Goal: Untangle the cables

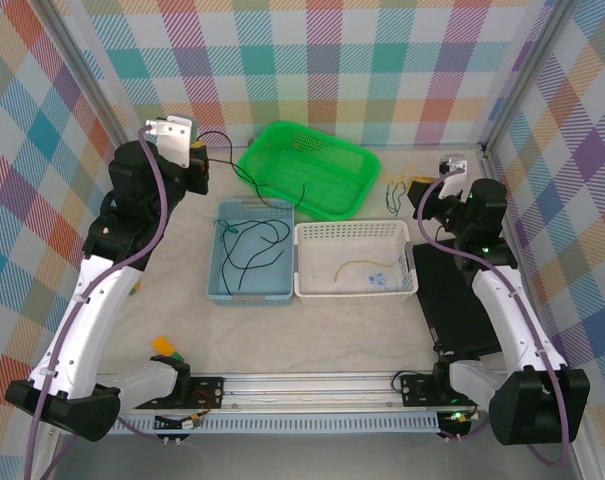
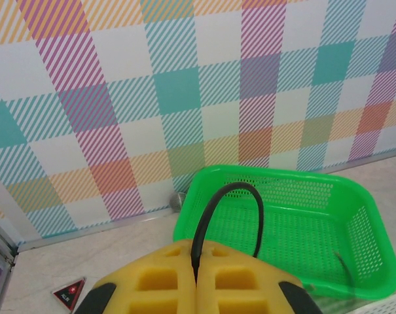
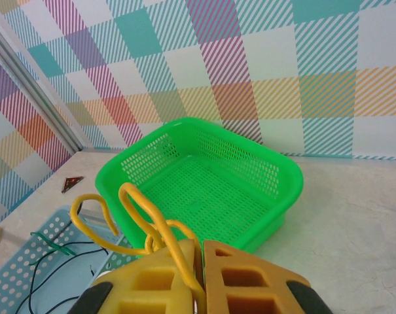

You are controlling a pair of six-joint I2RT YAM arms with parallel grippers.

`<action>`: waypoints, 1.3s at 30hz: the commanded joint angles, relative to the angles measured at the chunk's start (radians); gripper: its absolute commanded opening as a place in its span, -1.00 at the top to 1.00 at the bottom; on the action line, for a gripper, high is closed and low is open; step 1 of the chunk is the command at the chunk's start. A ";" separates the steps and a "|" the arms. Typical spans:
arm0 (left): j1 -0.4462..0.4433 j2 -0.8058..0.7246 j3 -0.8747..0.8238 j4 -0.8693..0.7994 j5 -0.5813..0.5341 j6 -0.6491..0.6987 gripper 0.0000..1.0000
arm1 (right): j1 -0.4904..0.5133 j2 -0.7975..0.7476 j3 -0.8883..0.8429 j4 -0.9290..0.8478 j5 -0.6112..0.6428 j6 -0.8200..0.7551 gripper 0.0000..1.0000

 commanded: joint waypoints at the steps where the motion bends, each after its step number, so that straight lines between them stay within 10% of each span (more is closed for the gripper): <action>1: 0.012 -0.014 0.009 0.022 0.005 -0.033 1.00 | 0.001 -0.013 0.037 -0.003 -0.010 0.003 1.00; 27: 0.011 0.122 0.131 0.060 0.145 -0.225 1.00 | 0.001 -0.018 0.048 -0.013 -0.024 0.077 1.00; 39: 0.011 -0.031 -0.125 -0.108 0.158 -0.112 0.84 | 0.001 -0.016 0.017 0.005 -0.045 0.076 1.00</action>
